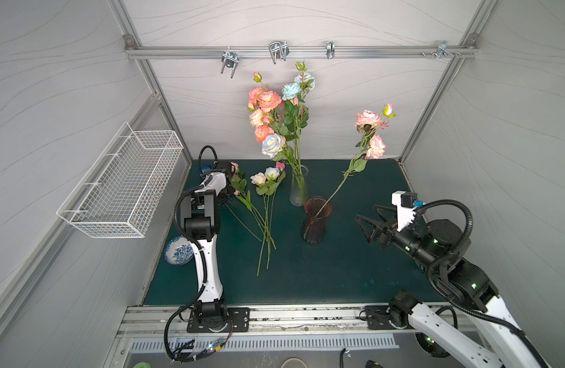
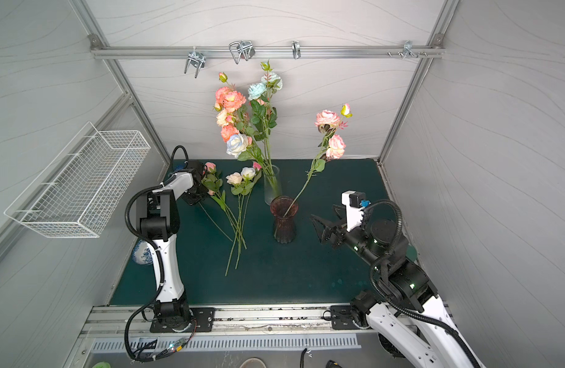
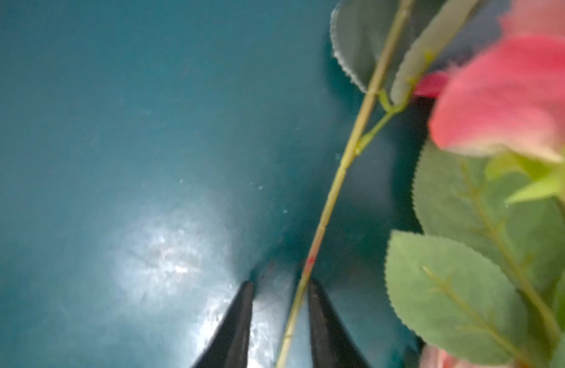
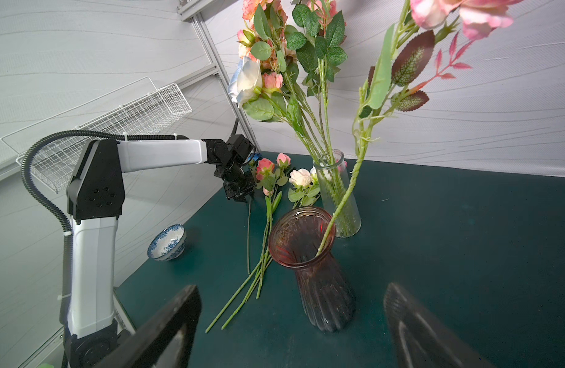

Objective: Arrange flowers in a vase
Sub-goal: Pick up the flower from the top-left of the table.

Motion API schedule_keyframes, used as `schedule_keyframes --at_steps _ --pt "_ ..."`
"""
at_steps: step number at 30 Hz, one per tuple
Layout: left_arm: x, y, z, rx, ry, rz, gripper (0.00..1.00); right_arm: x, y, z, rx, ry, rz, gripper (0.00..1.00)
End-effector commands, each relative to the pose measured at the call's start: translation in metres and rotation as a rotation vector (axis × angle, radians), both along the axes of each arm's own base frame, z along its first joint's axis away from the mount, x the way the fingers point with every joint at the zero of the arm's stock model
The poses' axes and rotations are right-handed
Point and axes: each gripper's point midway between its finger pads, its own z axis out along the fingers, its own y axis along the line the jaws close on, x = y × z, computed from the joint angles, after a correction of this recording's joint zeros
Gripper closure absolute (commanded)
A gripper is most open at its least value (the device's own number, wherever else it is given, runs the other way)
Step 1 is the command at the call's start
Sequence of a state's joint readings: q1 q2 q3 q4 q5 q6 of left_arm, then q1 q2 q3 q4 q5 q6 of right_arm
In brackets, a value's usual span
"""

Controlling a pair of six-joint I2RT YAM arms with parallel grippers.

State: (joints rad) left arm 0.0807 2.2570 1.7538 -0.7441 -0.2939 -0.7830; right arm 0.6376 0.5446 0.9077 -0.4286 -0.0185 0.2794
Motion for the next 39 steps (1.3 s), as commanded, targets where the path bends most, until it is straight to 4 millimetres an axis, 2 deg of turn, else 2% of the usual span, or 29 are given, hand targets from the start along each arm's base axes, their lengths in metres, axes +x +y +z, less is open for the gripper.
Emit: schedule_keyframes --at_steps 1,3,6,8,12,15,19,25,28,30,32,35,36,39 --pt "-0.013 0.003 -0.005 0.009 0.066 0.027 0.88 -0.004 -0.003 0.005 -0.006 -0.025 0.000 0.08" --pt "-0.019 0.002 0.001 0.009 0.028 0.025 1.00 -0.006 -0.004 0.006 -0.003 -0.025 0.003 0.08" --pt "-0.034 -0.007 0.015 -0.012 -0.042 0.026 1.00 -0.008 -0.006 0.007 0.007 -0.031 0.002 0.08" --pt "-0.050 -0.021 0.028 -0.032 -0.111 0.024 1.00 -0.009 -0.006 0.007 0.017 -0.033 0.001 0.08" --pt "-0.087 -0.061 0.052 -0.077 -0.237 -0.010 1.00 -0.011 -0.004 0.009 0.034 -0.029 0.015 0.09" --pt "-0.107 -0.097 0.088 -0.054 -0.337 -0.113 1.00 -0.015 -0.006 0.012 0.040 -0.033 0.022 0.09" --pt "-0.135 -0.124 0.164 0.110 -0.471 -0.278 1.00 -0.021 -0.010 0.016 0.048 -0.045 0.025 0.09" --pt "-0.186 -0.134 0.291 0.374 -0.716 -0.437 1.00 -0.025 -0.010 0.022 0.068 -0.057 0.038 0.09" --pt "-0.205 -0.134 0.340 0.442 -0.809 -0.477 1.00 -0.024 -0.007 0.022 0.076 -0.056 0.045 0.09" --pt "-0.215 -0.144 0.370 0.455 -0.886 -0.525 1.00 -0.023 -0.006 0.023 0.077 -0.056 0.046 0.08" --pt "-0.223 -0.167 0.402 0.444 -0.999 -0.597 1.00 -0.021 -0.005 0.023 0.078 -0.056 0.046 0.09" --pt "-0.234 -0.217 0.448 0.421 -1.174 -0.715 1.00 -0.019 -0.003 0.023 0.076 -0.051 0.046 0.09" --pt "-0.235 -0.235 0.462 0.406 -1.225 -0.760 1.00 -0.018 -0.002 0.023 0.077 -0.049 0.047 0.09" --pt "-0.228 -0.276 0.493 0.338 -1.330 -0.843 1.00 -0.018 -0.003 0.025 0.075 -0.048 0.043 0.09"
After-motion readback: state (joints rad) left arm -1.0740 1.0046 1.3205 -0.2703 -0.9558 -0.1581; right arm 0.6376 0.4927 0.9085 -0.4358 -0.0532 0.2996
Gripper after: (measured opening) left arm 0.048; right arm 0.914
